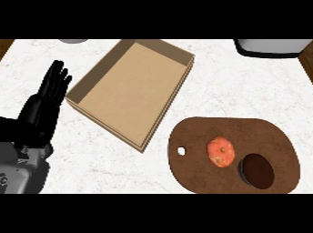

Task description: Pick the cupcake from the cutting board and place it in the cardboard box

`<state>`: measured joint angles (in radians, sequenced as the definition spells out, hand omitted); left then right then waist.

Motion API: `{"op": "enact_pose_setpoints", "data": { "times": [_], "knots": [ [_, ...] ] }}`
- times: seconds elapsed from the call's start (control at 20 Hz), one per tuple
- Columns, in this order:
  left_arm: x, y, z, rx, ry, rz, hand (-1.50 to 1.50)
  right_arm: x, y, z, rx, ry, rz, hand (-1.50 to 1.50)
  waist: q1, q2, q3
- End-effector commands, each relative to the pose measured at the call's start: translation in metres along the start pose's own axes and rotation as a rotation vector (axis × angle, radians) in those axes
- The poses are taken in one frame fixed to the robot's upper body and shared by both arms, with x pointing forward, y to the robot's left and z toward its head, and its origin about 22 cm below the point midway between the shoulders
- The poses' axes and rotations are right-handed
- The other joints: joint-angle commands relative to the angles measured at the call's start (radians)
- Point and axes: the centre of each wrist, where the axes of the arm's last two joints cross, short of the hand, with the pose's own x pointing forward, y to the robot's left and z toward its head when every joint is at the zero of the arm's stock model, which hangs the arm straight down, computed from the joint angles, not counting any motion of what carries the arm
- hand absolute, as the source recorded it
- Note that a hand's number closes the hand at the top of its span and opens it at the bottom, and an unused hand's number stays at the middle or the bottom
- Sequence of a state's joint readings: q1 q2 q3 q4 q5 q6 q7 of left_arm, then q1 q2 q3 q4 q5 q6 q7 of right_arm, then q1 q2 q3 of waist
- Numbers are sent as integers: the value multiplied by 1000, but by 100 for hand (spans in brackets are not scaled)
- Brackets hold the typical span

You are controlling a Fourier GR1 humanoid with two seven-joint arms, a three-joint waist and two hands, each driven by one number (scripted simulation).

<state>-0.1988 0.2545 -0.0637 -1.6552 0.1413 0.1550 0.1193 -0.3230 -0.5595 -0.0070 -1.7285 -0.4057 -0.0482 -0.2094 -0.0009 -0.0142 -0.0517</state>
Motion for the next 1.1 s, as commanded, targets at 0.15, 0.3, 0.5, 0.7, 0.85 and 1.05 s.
{"op": "enact_pose_setpoints", "data": {
  "times": [0.15, 0.3, 0.5, 0.7, 0.85, 1.05],
  "knots": [
    [-1, 4, 2, -89, 10, -101, 0, -65, -4, 90, -461, 523, 150, -150, -81, 16, 50],
    [-18, 4, 11, -81, 91, -98, 0, -19, -28, 42, -754, 33, 151, -150, -200, -83, 73],
    [-10, -2, 10, -166, 49, -156, 0, -85, -45, 213, -518, 899, 762, -150, -126, 48, 33],
    [-19, -11, 14, -219, 75, -166, 0, -78, -32, 258, -446, 939, 1015, -150, -92, 29, 32],
    [-23, -18, 17, -240, 89, -168, 0, -69, -24, 275, -453, 973, 1115, -150, -78, 23, 29],
    [-20, -19, 16, -269, 73, -175, 0, -56, -11, 281, -437, 1063, 1137, -150, -49, 23, 26]
  ]
}}
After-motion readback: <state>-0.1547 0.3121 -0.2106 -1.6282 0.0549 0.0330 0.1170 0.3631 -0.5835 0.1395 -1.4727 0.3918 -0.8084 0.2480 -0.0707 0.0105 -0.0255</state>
